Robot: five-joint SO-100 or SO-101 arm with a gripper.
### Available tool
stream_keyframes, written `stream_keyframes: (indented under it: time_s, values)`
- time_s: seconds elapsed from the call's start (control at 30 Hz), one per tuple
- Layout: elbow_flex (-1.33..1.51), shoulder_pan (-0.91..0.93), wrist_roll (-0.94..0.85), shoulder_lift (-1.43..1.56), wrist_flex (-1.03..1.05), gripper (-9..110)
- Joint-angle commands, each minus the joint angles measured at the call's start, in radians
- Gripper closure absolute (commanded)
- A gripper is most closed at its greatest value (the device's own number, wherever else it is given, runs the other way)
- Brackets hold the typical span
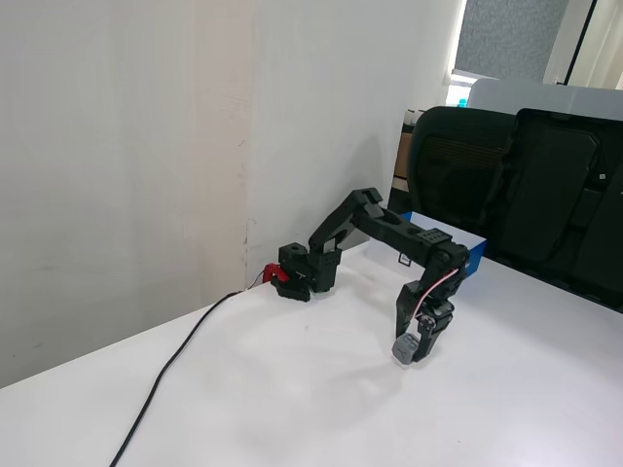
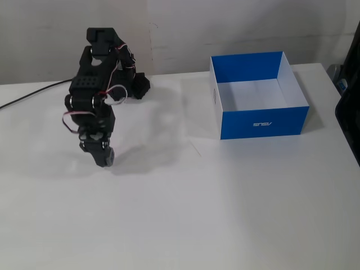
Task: Grasp the gray block and put it in the box.
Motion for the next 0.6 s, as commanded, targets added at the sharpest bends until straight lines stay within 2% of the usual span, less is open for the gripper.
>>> stream_keyframes:
  time_s: [0.0, 0.33, 0.57]
  values:
    - [0.043, 0.035, 0.009, 0.249, 0.035, 101]
    - [0.299, 0.152, 0.012, 0.618, 0.035, 101]
    - [0.391, 0.299, 0.018, 0.788, 0.034, 101]
